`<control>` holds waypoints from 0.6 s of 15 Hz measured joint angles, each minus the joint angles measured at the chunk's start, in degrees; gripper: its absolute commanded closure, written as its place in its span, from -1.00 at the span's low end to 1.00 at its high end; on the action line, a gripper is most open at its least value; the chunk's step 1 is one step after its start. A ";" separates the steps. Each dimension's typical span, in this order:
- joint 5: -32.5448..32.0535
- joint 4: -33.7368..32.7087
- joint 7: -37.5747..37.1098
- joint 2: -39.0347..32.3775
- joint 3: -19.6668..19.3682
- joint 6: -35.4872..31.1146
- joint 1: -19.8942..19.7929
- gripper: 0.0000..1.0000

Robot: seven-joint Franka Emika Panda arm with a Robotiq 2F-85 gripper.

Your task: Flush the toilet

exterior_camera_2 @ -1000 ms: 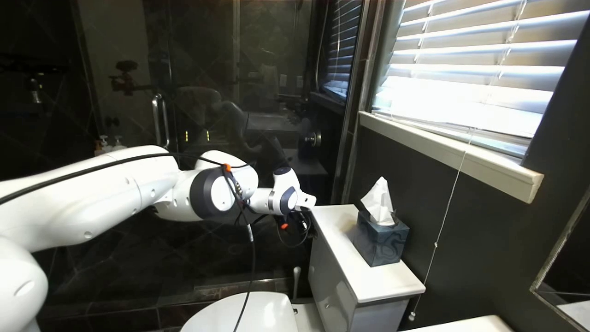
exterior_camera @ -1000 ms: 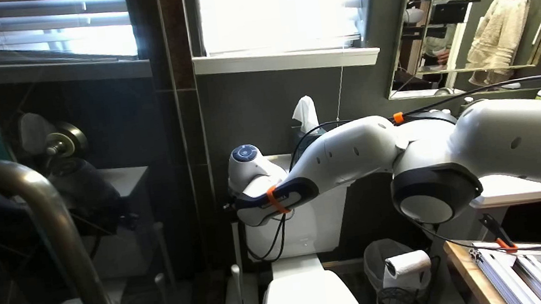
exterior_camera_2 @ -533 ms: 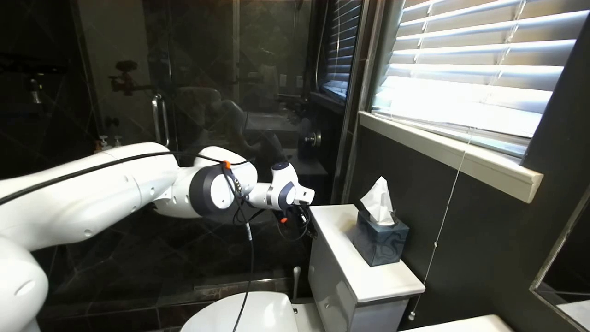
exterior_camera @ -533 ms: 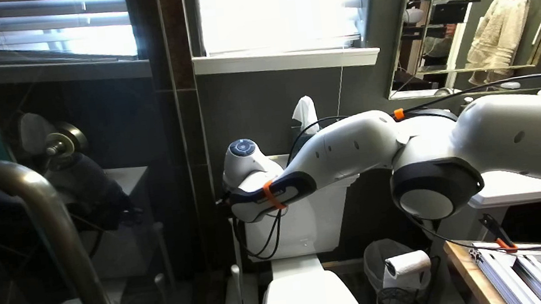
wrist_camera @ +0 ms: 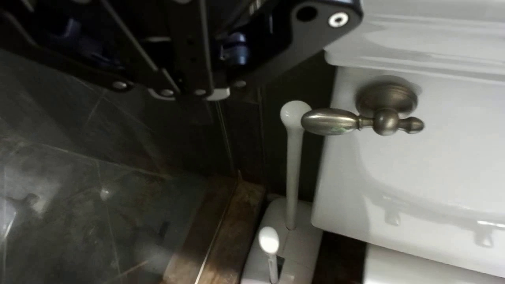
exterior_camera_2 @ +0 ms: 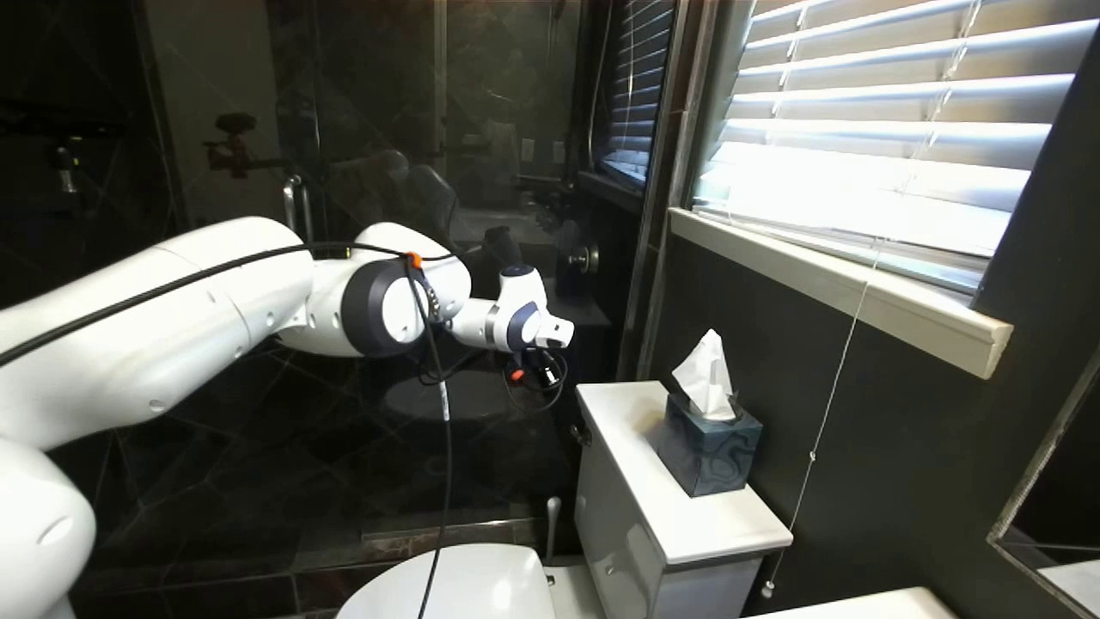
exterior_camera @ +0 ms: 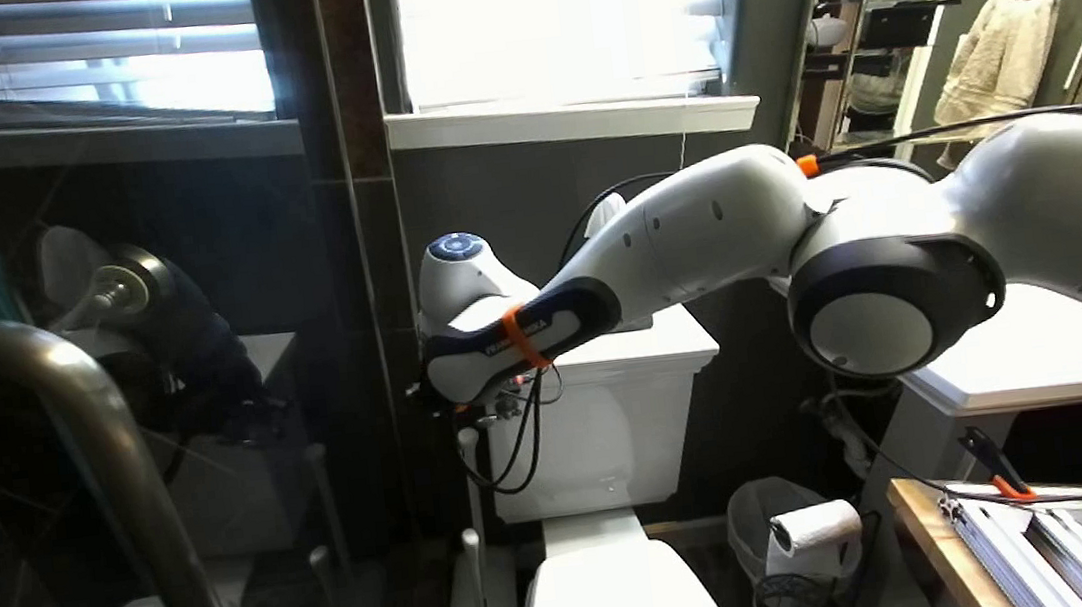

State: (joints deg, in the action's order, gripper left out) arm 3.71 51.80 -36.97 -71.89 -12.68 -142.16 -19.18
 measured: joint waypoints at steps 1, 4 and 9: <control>-0.21 2.19 1.29 2.00 -0.19 2.31 0.32 0.33; -1.70 9.02 7.40 7.90 -0.66 7.18 0.64 -0.07; -5.30 21.62 21.23 16.97 -1.42 8.75 0.35 -0.77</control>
State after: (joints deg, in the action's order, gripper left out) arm -1.60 73.42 -15.74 -54.92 -14.10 -133.40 -18.83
